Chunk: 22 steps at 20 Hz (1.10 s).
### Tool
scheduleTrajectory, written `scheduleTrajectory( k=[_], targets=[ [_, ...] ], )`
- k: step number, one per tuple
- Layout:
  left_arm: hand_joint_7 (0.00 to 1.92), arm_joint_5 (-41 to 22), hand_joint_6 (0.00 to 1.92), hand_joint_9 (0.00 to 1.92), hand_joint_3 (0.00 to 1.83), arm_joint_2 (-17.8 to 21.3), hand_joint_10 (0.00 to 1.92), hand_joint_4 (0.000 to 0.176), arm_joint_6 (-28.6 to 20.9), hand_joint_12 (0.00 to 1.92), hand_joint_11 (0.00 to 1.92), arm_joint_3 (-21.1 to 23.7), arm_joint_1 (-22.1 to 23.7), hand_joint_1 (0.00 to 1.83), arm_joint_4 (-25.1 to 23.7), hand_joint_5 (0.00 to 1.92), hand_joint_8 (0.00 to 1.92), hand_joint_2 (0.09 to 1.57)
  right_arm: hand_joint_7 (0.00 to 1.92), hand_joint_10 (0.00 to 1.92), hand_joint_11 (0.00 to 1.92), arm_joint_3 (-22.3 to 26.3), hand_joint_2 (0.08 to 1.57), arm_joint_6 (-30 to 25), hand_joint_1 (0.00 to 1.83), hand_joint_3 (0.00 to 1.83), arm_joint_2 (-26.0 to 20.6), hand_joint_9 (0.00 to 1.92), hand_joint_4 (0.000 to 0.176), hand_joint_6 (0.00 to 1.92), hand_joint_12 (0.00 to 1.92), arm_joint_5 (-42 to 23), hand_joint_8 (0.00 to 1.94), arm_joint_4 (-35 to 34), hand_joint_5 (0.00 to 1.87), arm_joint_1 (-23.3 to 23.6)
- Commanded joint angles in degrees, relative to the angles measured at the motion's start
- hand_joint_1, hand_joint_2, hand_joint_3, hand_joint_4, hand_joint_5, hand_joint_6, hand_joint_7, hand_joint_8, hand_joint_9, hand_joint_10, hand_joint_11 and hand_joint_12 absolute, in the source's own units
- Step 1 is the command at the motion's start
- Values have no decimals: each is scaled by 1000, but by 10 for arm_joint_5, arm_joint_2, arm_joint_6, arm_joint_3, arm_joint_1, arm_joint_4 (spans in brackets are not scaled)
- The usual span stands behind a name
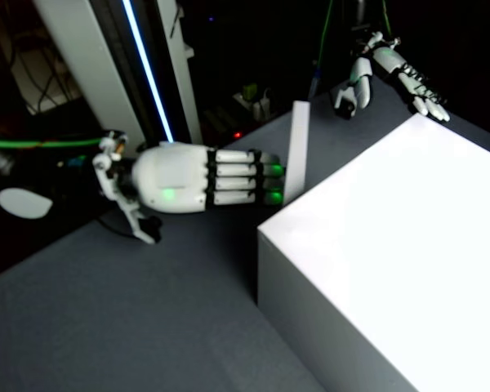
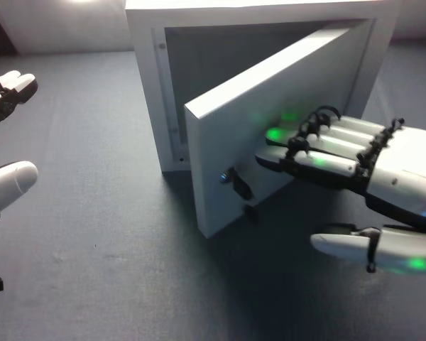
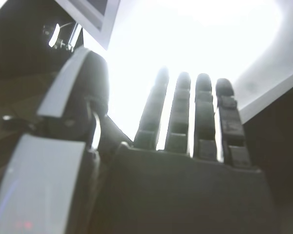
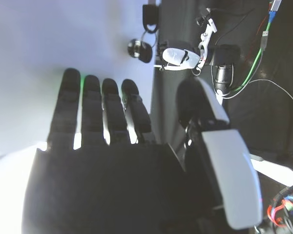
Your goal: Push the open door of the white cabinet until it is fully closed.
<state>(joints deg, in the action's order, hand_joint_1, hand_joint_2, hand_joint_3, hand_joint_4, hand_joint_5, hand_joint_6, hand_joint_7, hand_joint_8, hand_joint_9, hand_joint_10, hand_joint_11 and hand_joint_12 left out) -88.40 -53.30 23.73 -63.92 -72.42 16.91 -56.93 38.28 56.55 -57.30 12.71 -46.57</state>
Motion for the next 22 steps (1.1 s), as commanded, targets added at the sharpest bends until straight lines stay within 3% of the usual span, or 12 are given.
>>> scheduleTrajectory(
  k=[1,2,4,5,10,11,13,18,19,22],
  targets=[
    [0,-73,4,0,0,3,0,0,-4,0,0,-1,1,237,9,65,0,1436,44,48,0,-4,1349,-5,494,0,7,57,0,24,473,-60,2,-9,131,14],
    [0,-73,4,0,0,3,0,0,-4,0,0,-1,1,251,9,69,0,1434,15,31,0,-9,1340,-5,520,0,14,23,0,11,212,-54,3,-9,114,20],
    [0,-72,2,0,0,1,0,0,-4,0,0,-1,1,228,9,67,0,1430,34,33,0,-18,1331,-5,606,0,26,39,0,12,137,-44,9,-9,128,31],
    [0,-72,0,0,0,1,0,0,-4,0,0,-1,1,211,10,64,0,1428,39,21,0,-22,1337,-5,559,0,32,27,0,2,79,-38,4,-8,91,38],
    [0,-73,3,0,0,0,0,0,-4,0,0,-2,1,220,10,74,0,1424,0,4,0,-45,1287,-2,467,0,60,14,0,2,119,-10,0,-8,23,62],
    [0,-73,3,0,0,0,0,0,-4,0,0,-2,1,202,11,74,0,1422,0,0,0,-54,1244,-1,523,0,70,0,0,1,28,1,0,-10,24,71],
    [0,-73,3,0,0,-1,0,0,-4,0,0,-2,1,224,11,77,0,1424,0,0,0,-59,1234,2,509,0,75,0,0,0,25,8,0,-13,4,74],
    [0,-74,0,0,2,-1,0,0,-4,0,0,-2,1,200,11,73,0,1431,0,0,0,-64,1268,32,305,9,80,0,0,0,0,23,0,-46,0,79],
    [0,-76,0,0,2,-1,0,0,-4,0,0,-1,0,183,11,72,0,1431,0,0,0,-63,1245,32,384,0,79,0,0,0,0,23,0,-46,0,79],
    [0,-80,0,0,1,-1,0,0,-4,0,0,0,-1,195,13,72,0,1434,0,0,0,-49,1233,31,393,0,77,0,0,0,0,14,0,-34,0,79]
  ],
)
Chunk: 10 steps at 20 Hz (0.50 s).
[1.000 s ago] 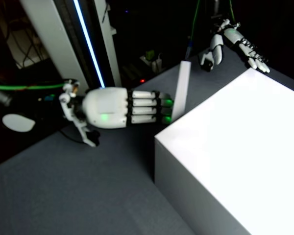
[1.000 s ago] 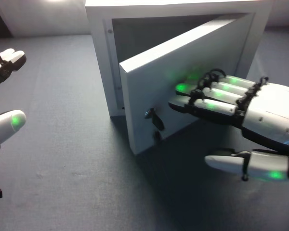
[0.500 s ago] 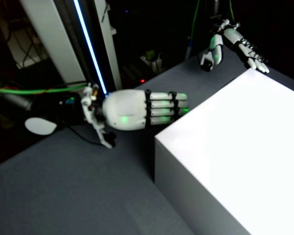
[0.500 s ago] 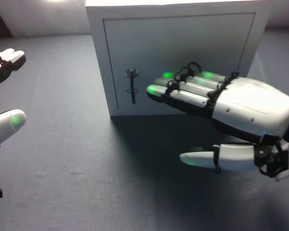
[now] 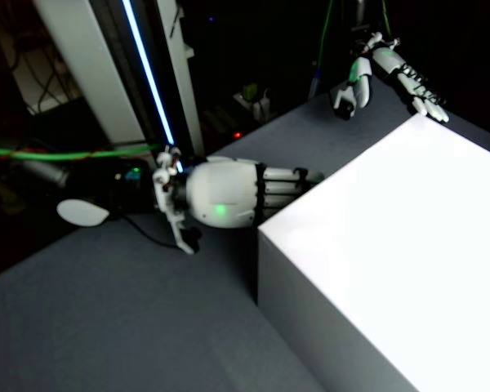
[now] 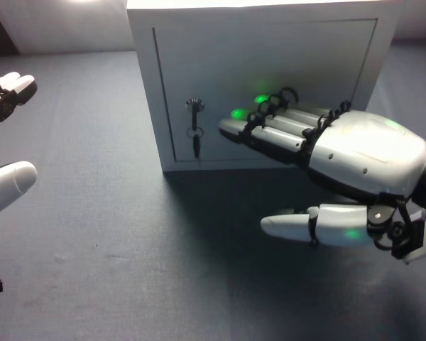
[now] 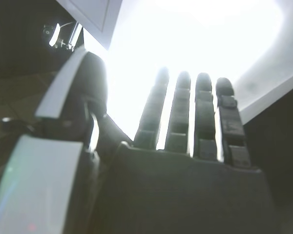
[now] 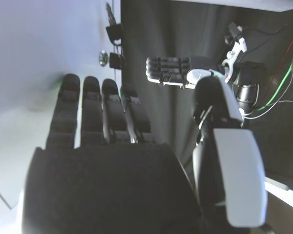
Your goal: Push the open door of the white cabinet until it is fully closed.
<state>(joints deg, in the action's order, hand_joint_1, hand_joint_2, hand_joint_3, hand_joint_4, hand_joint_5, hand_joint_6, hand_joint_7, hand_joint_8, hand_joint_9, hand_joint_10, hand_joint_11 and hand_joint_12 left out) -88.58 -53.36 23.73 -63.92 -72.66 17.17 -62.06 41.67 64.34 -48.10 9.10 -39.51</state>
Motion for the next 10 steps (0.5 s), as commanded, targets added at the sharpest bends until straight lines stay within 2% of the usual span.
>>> scheduleTrajectory(
  k=[1,5,6,8,9,10],
  targets=[
    [0,-79,0,0,0,0,0,0,-4,0,0,0,1,195,11,71,0,1429,0,0,0,10,1235,-7,351,0,-5,0,0,0,0,-85,0,9,0,8],
    [0,-89,2,0,0,2,0,0,-4,0,0,3,-7,229,18,81,0,1417,24,24,54,35,1214,-35,406,0,-36,64,0,2,32,-130,7,30,5,-3],
    [0,-93,2,0,0,2,0,0,-4,0,0,4,-9,211,20,73,0,1418,82,4,10,42,1191,-37,445,20,-45,146,0,8,429,-140,2,30,38,-10],
    [0,-100,0,0,0,4,0,1,-4,0,0,7,-14,206,25,64,0,1420,36,3,0,56,1222,-44,409,5,-73,54,0,2,137,-167,0,27,20,-30],
    [0,-104,0,0,0,4,0,1,-4,0,0,7,-15,205,27,62,0,1420,35,3,0,63,1221,-44,384,2,-89,50,0,0,49,-180,0,21,4,-41],
    [0,-106,0,0,0,4,0,0,-4,0,0,7,-15,200,29,62,0,1422,47,3,0,69,1226,-44,410,0,-101,64,0,0,149,-194,0,9,17,-52]
  ],
)
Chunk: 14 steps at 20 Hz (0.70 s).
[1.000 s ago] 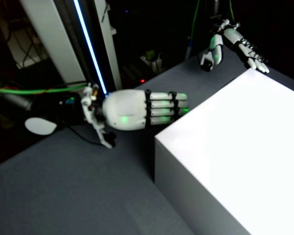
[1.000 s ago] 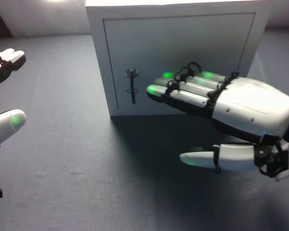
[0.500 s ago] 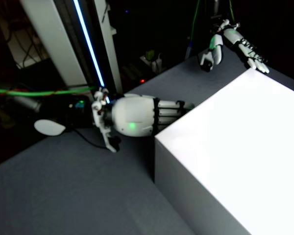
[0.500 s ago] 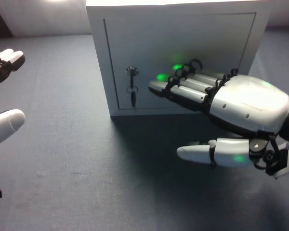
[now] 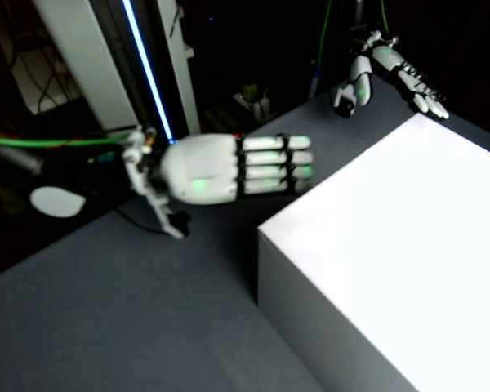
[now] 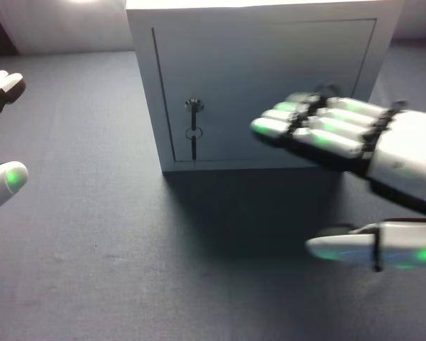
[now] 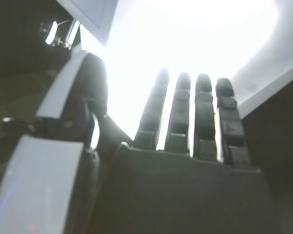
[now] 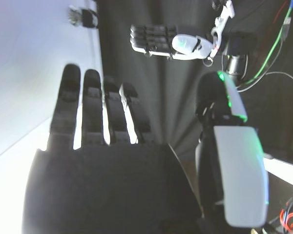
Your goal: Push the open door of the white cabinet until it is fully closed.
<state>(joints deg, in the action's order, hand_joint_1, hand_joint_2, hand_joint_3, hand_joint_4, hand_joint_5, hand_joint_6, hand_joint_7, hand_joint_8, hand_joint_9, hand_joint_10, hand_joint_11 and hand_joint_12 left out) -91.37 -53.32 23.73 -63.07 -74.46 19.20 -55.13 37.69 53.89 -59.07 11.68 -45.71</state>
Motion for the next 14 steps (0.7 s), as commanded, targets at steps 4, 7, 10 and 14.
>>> scheduleTrajectory(
  k=[4,7,10,14],
  targets=[
    [0,-79,5,0,1,6,0,0,-4,0,0,-2,4,237,10,93,0,1432,226,117,0,21,1296,5,496,3,-41,275,0,9,1444,-148,17,-71,63,-48],
    [0,-79,0,0,0,10,0,0,-3,0,0,-3,8,246,9,54,0,1423,60,4,0,47,1276,42,402,0,-83,13,0,0,116,-196,1,-120,0,-89],
    [0,-79,0,0,0,11,0,0,-1,0,0,-4,13,216,7,0,0,1406,0,0,0,68,1254,73,231,0,-119,0,0,0,0,-250,0,-177,0,-139],
    [0,-79,0,0,0,16,0,0,2,0,0,-4,17,82,6,0,0,1374,0,0,0,85,1223,97,322,0,-150,0,0,0,0,-337,0,-277,0,-240]
  ],
)
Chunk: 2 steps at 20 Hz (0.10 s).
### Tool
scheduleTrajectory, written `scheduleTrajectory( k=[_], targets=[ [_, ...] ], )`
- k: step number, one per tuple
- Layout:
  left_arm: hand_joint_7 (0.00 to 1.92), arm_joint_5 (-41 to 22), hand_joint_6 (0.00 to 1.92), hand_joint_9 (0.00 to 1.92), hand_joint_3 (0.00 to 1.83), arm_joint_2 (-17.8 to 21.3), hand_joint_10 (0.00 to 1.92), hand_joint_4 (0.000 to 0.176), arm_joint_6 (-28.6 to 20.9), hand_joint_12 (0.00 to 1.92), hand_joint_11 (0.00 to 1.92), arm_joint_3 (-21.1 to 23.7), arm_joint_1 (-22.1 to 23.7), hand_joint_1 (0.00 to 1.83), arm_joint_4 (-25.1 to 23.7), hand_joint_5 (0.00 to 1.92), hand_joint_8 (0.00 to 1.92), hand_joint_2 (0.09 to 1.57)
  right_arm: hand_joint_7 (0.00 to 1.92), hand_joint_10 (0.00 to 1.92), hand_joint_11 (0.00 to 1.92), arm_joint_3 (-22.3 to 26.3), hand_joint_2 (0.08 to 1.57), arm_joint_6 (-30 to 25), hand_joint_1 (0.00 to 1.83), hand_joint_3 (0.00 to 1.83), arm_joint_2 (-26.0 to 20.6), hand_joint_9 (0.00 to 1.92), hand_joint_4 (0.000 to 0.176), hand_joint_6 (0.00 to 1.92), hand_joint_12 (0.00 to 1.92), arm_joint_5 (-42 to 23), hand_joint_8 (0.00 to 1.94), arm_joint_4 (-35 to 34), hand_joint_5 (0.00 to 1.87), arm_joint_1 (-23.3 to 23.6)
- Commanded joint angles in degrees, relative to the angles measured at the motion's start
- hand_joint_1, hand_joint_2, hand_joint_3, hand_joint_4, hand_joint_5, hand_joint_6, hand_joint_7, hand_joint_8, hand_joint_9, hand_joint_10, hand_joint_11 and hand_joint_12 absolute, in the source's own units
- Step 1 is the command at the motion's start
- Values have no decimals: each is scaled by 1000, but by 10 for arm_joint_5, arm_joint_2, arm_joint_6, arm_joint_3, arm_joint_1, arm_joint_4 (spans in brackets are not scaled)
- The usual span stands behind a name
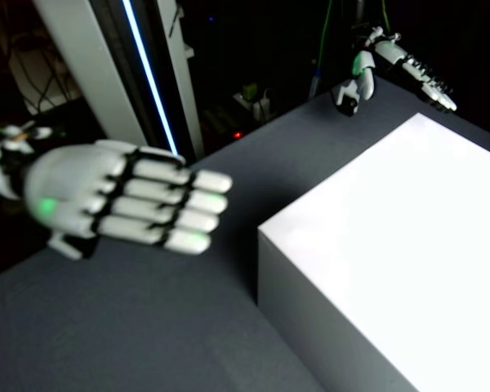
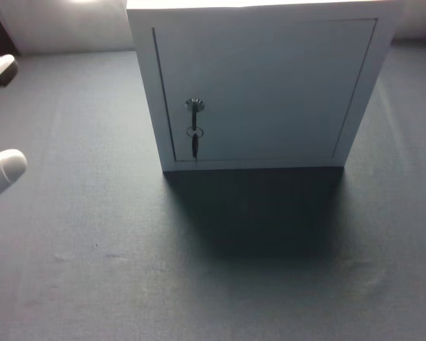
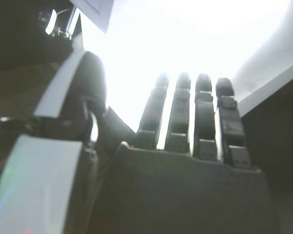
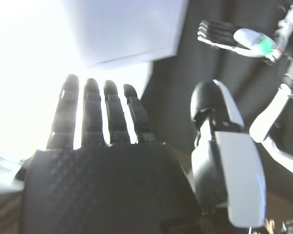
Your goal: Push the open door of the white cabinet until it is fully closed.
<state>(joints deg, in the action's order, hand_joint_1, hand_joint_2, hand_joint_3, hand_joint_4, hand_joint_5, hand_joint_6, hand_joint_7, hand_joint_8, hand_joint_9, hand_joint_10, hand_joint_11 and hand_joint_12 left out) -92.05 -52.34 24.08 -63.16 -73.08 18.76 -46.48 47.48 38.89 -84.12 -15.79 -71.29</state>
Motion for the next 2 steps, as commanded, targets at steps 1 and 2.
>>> scheduleTrajectory(
  k=[1,2],
  targets=[
    [0,-72,0,0,0,7,0,0,0,0,0,-3,6,104,9,0,0,1366,0,0,0,2,1199,1,335,0,-6,0,19,0,0,-106,0,-24,0,-8],
    [0,-72,0,0,0,8,0,0,4,0,0,-3,11,56,7,0,0,1356,0,0,0,6,1200,2,348,0,-11,0,27,0,0,-124,0,-48,0,-26]
  ],
)
